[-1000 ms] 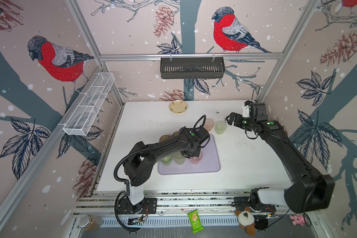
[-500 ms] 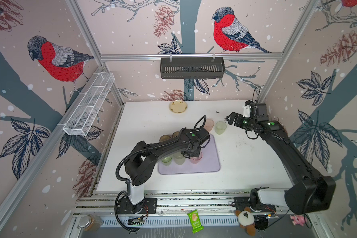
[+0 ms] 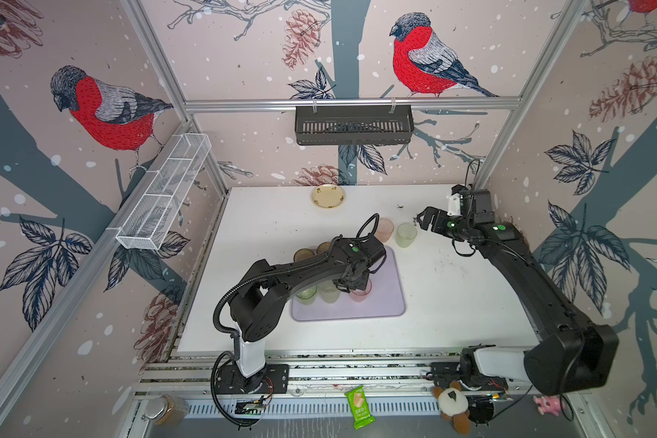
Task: Place the glasses into the tray
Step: Place the glass on the tray.
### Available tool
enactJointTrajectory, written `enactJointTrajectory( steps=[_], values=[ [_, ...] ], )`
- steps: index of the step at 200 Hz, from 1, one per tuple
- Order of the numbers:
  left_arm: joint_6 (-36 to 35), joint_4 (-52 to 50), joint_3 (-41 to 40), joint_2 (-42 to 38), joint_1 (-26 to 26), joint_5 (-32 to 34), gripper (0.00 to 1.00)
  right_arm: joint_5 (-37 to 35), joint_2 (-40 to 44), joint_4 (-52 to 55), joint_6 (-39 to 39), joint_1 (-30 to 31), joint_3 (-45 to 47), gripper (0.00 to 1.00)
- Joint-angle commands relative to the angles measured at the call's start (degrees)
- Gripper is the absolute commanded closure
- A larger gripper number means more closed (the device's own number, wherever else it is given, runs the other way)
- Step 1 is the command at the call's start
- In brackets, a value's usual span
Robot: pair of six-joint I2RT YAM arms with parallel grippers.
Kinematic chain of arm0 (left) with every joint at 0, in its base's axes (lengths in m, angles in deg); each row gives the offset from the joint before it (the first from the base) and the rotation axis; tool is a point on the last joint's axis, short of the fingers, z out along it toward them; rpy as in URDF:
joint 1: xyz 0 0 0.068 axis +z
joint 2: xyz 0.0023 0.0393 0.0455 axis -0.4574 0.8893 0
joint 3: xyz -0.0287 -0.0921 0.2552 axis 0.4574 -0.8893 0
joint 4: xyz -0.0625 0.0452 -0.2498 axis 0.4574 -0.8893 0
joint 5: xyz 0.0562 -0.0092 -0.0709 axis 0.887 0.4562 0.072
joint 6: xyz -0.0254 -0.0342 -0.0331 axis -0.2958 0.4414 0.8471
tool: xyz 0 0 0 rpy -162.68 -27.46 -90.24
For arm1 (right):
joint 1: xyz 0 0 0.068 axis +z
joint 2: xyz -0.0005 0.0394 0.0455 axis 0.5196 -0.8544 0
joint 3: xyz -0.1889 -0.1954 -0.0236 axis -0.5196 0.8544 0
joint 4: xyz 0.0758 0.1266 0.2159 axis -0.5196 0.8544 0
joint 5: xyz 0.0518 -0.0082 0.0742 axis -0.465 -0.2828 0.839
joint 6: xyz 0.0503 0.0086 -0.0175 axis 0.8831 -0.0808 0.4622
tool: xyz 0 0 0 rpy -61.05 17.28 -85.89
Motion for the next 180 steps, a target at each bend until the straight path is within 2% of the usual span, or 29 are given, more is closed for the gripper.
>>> enactJointTrajectory(
  steps=[1, 82, 113, 180],
  values=[
    [-0.1, -0.4, 0.0, -0.3, -0.1, 1.2, 1.0, -0.5, 0.4, -0.6, 0.0, 0.0, -0.1, 0.0],
    [-0.2, -1.0, 0.0, -0.4, -0.1, 1.2, 0.95, -0.7, 0.0, -0.6, 0.1, 0.0, -0.7, 0.0],
    [-0.5, -1.5, 0.5, -0.3, -0.1, 1.6, 0.87, -1.1, 0.4, -0.6, -0.1, -0.4, -0.5, 0.01],
    [-0.5, -2.5, 2.0, -0.2, -0.1, 2.2, 0.8, -1.2, 0.6, -0.4, -0.2, -0.9, -0.6, 0.01]
  ],
)
